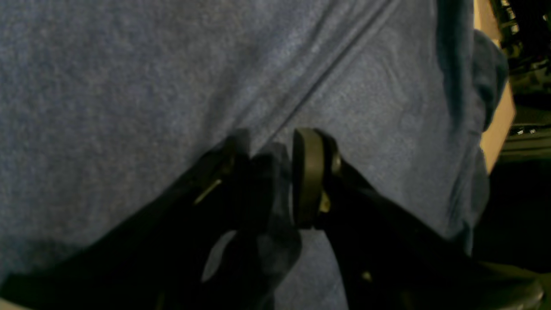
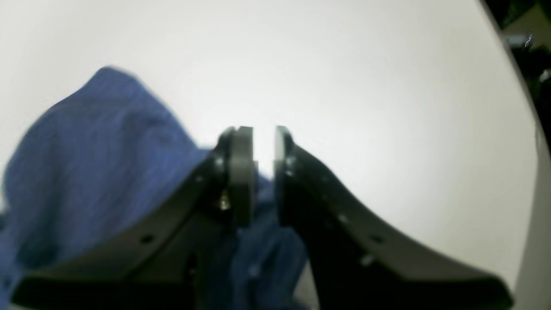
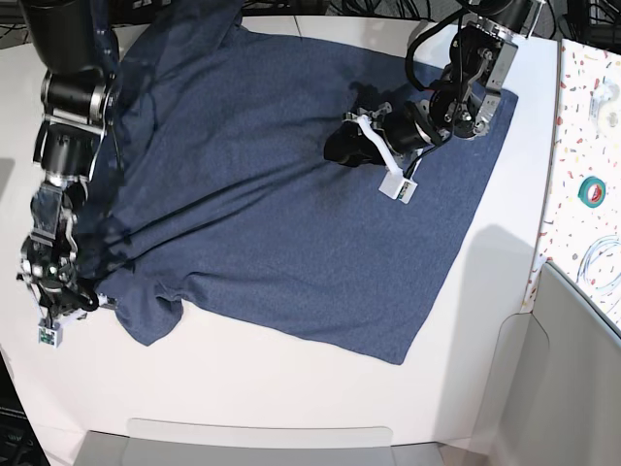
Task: Layout the t-shirt on the table in an organized manner, then fold the t-shirt properly
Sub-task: 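Release the right gripper and regrasp the shirt's shoulder edge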
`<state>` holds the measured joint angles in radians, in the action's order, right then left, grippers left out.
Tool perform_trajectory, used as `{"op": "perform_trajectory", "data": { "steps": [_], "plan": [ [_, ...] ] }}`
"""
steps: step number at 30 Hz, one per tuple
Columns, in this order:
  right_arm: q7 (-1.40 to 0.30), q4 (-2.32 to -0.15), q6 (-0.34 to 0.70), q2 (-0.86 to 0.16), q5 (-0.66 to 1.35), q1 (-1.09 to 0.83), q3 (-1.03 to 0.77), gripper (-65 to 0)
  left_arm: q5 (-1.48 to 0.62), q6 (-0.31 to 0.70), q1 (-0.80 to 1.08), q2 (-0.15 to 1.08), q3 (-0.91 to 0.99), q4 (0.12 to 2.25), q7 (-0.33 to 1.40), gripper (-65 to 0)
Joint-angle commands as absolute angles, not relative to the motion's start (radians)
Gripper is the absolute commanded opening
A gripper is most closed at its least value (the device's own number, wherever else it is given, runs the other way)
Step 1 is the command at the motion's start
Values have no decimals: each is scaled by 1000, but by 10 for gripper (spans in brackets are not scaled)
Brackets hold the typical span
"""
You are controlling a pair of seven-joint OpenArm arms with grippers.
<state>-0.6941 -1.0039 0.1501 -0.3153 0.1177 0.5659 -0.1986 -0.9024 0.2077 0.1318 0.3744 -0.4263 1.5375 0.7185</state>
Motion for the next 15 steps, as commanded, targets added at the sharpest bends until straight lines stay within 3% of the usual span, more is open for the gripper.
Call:
{"op": "perform_trajectory", "data": {
  "steps": [1, 4, 9, 15],
  "plan": [
    [-696, -1113, 153, -331, 159, 559, -225, -527, -854, 173, 143, 383, -415, 1544, 794, -462],
    [-802, -1440, 153, -320, 268, 389, -349, -499, -854, 173, 143, 340, -349, 1580, 871, -461],
    [-905, -1868, 154, -216, 369, 104, -570, -482, -854, 176, 139, 271, -245, 1650, 987, -461],
    [-903, -2052, 162, -107, 490, -206, -713, -482, -855, 177, 145, 260, -232, 1727, 977, -462]
  ]
}}
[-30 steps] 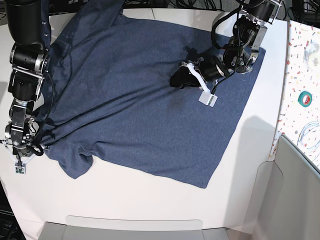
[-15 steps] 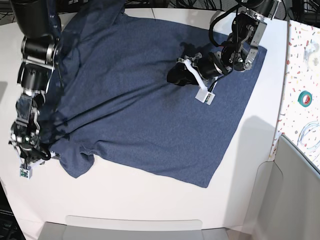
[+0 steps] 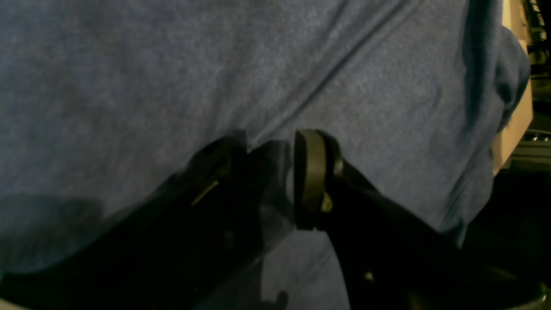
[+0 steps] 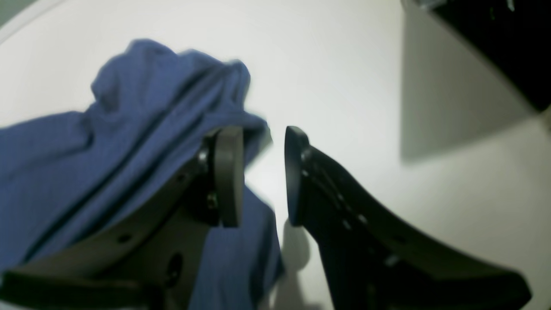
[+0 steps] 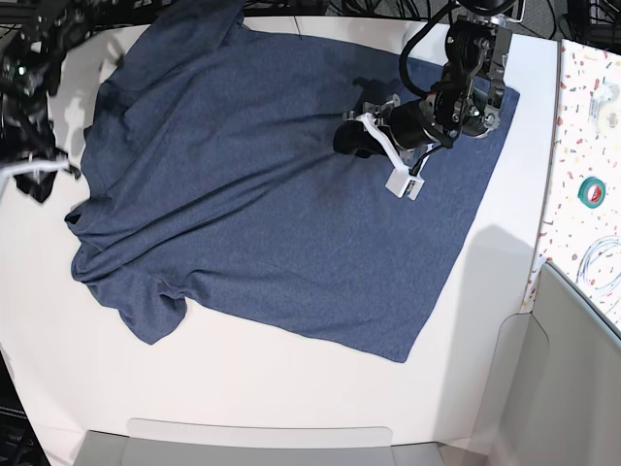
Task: Layout the t-shirt on the table in an organized manner, then fold the t-shirt properly
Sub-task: 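Release the right gripper and regrasp the shirt's shoulder edge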
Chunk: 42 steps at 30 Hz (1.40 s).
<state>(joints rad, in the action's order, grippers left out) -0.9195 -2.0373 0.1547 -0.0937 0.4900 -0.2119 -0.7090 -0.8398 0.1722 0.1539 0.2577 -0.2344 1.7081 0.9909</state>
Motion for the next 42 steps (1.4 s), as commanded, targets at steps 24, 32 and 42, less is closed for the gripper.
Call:
{"op": "perform_trajectory", "data": {
  "steps": [24, 32, 42],
  "plan": [
    [-921, -1856, 335, -128, 816, -519, -697, -430, -855, 179, 145, 257, -240, 1735, 969, -462],
    [-1050, -1891, 437, -139, 819, -521, -688, -430, -852, 179, 140, 257, -240, 1733, 967, -462],
    [-1050, -1840, 440, -162, 812, -513, -680, -430, -852, 179, 140, 257, -239, 1733, 967, -463]
  ]
}}
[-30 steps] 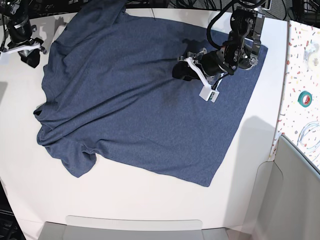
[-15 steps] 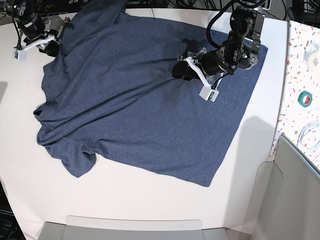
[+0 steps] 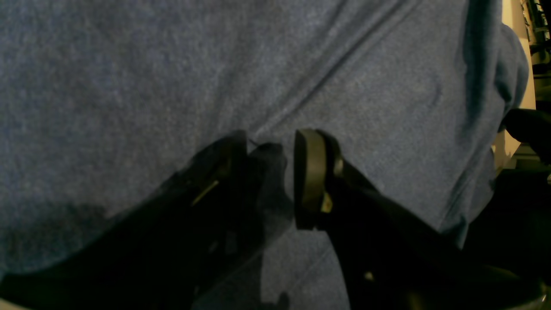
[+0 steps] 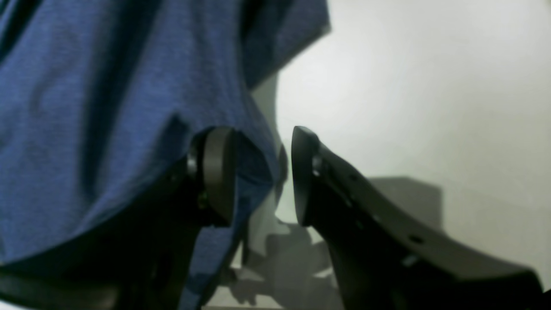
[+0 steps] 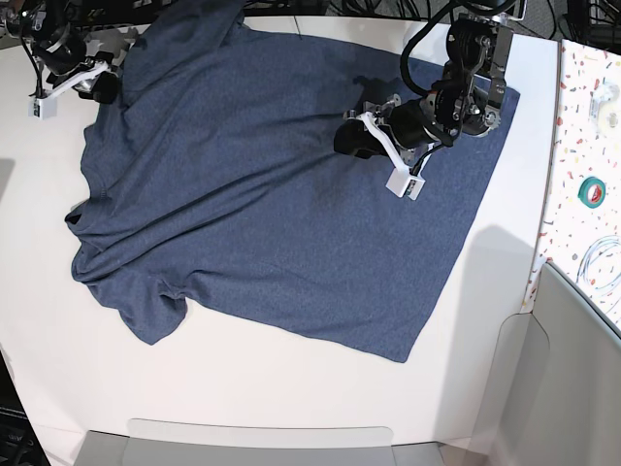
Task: Layout the t-shirt on the table in an organized manner, then fold the t-shirt properly
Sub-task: 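Release the right gripper and regrasp the shirt's shoulder edge, then pull the shirt flat with both grippers, then release and lift away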
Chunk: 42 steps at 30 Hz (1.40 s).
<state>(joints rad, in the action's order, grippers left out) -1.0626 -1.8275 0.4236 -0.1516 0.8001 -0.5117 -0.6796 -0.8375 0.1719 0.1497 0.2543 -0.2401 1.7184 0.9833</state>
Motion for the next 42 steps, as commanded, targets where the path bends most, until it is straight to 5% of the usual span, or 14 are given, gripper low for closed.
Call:
{"op": "perform_trajectory", "data": {
  "steps": [1, 8, 11, 23, 42],
  "plan": [
    [-1050, -1831, 440, -162, 812, -507, -679, -430, -852, 179, 140, 257, -239, 1733, 967, -463],
    [-1050, -1817, 441, -162, 812, -496, -630, -459, -852, 179, 140, 257, -237, 1733, 967, -463],
    [-1050, -1816, 438, -163, 811, -484, -593, -650, -852, 179, 139, 257, -234, 1733, 967, -463],
    [-1050, -1819, 438, -234, 791, -470, -544, -650, -855, 180, 145, 257, -53, 1920, 967, -463],
    [-1052, -1646, 437, -426, 791, -470, -719, -650, -851, 180, 222, 302, 36, 1896, 981, -463]
  ]
}}
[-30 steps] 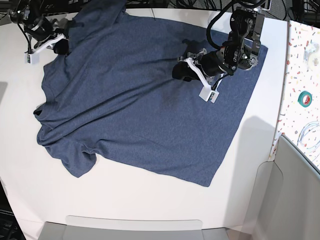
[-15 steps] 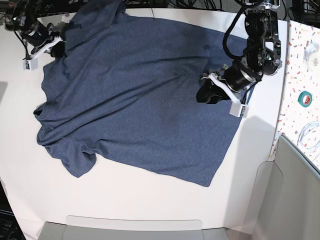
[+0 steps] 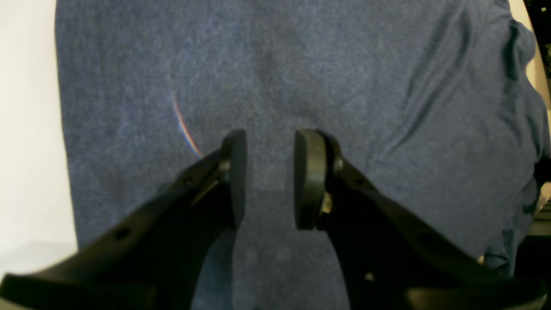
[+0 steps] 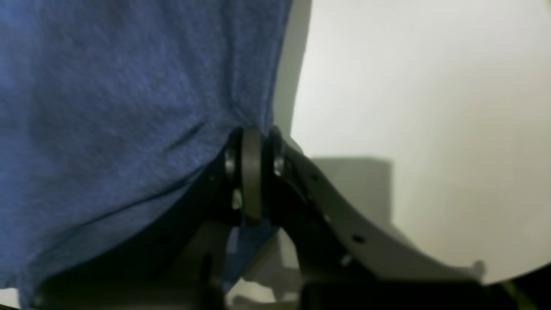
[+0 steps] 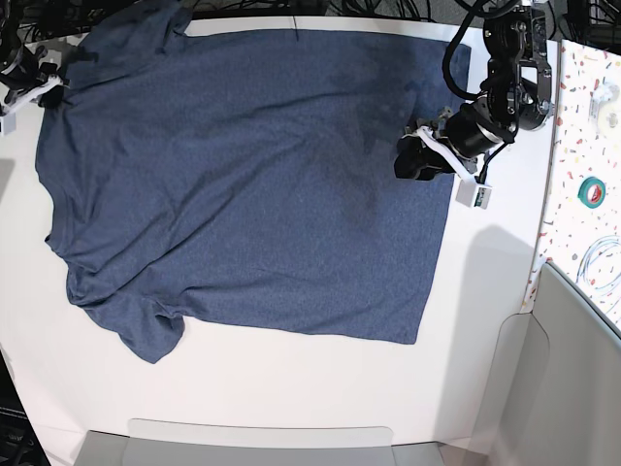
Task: Layout the t-shirt on the table in an organized manner, then fold the t-shirt properly
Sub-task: 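Pull the shirt flat with both grippers, then release and lift away, then grasp the shirt's collar-side edge with both grippers at its two ends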
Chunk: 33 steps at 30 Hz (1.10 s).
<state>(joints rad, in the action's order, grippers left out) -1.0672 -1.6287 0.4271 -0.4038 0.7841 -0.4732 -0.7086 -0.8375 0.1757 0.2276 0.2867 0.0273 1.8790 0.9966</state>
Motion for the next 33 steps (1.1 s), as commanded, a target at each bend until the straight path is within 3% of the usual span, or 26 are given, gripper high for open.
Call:
{"op": "perform_trajectory", "data": {
  "steps": [1, 7, 15, 22, 33],
  "plan": [
    [-1052, -1635, 437, -426, 791, -470, -719, -650, -851, 180, 232, 320, 36, 1896, 981, -463],
    [-1052, -1632, 438, -420, 791, -476, -719, -650, -854, 179, 282, 383, 67, 1888, 981, -449],
    [-1052, -1632, 438, -417, 791, -478, -716, -650, -889, 180, 427, 384, 384, 1825, 986, -410],
    [-1052, -1632, 438, -417, 791, -478, -714, -650, -1170, 182, 450, 386, 595, 1644, 1204, -409],
    [-1052, -1632, 438, -417, 791, -479, -714, -650, -1311, 182, 481, 384, 605, 1521, 1396, -381]
  ]
}}
